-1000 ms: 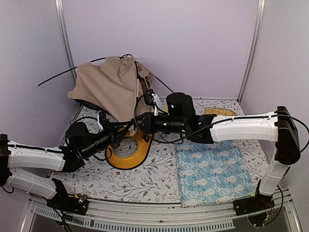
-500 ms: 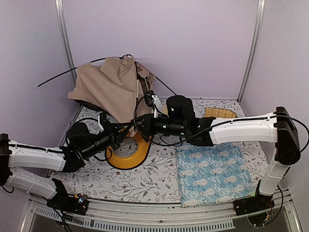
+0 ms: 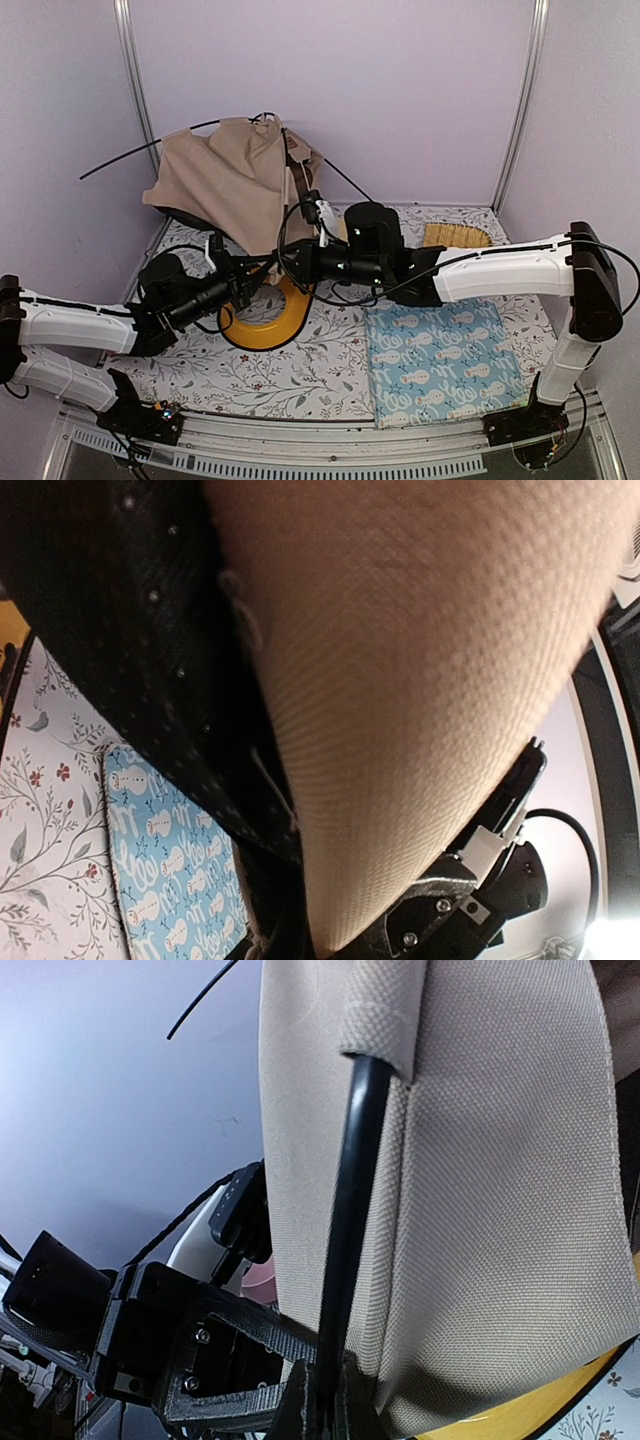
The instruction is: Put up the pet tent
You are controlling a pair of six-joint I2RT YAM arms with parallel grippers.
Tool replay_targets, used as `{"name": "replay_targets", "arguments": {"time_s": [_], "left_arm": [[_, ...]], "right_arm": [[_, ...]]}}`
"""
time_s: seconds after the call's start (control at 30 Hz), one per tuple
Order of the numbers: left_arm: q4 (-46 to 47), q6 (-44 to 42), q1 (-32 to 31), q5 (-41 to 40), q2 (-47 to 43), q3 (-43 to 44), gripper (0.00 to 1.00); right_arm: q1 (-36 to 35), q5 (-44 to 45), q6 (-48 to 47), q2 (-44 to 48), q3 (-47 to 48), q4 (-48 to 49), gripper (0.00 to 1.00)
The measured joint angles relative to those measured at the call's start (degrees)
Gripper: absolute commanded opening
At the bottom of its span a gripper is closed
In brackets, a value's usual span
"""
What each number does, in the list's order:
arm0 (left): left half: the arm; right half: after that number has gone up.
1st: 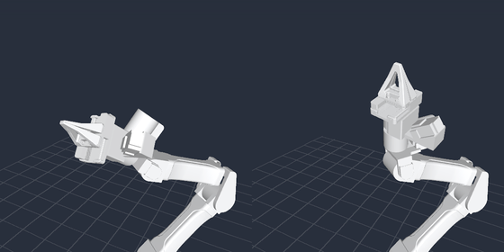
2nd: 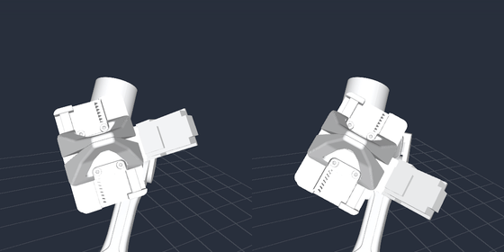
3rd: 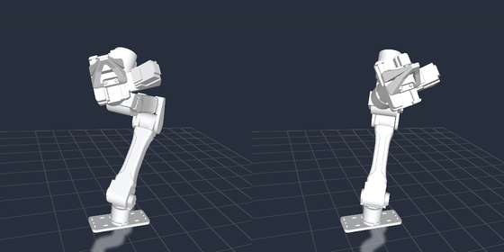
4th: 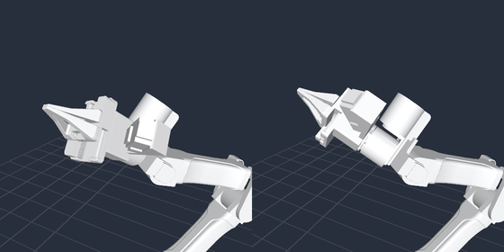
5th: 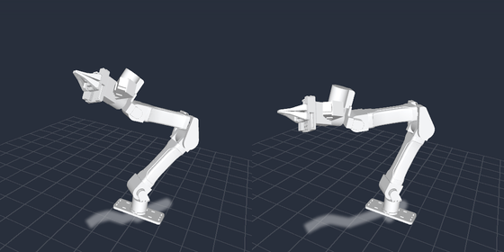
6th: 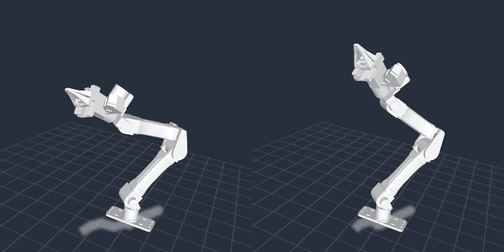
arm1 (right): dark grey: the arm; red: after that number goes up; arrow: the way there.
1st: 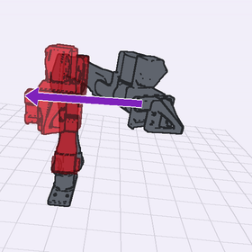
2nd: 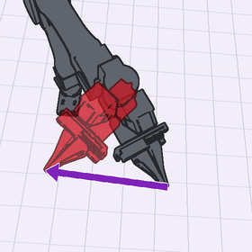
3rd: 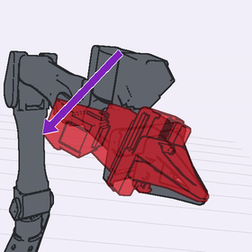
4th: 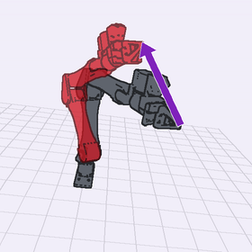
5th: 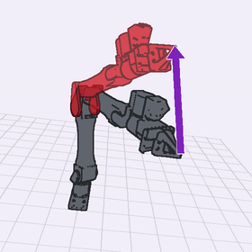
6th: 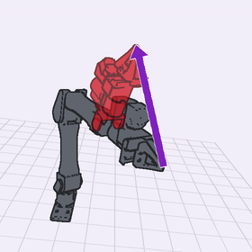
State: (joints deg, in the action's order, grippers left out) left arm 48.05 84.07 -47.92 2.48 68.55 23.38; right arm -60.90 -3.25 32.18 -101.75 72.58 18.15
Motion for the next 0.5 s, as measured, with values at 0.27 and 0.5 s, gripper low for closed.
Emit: {"name": "replay_targets", "arguments": {"time_s": [0.27, 0.5], "left_arm": [[-0.3, 0.3, 0.0, 0.0, -0.2, 0.0, 0.0], [0.2, 1.1, 0.3, 0.0, -0.2, 0.0, 0.0]], "right_arm": [[0.1, 1.0, -0.2, 0.0, -0.1, 0.3, 0.0], [0.9, 0.7, -1.8, 0.0, 1.5, -0.3, 0.0]]}}
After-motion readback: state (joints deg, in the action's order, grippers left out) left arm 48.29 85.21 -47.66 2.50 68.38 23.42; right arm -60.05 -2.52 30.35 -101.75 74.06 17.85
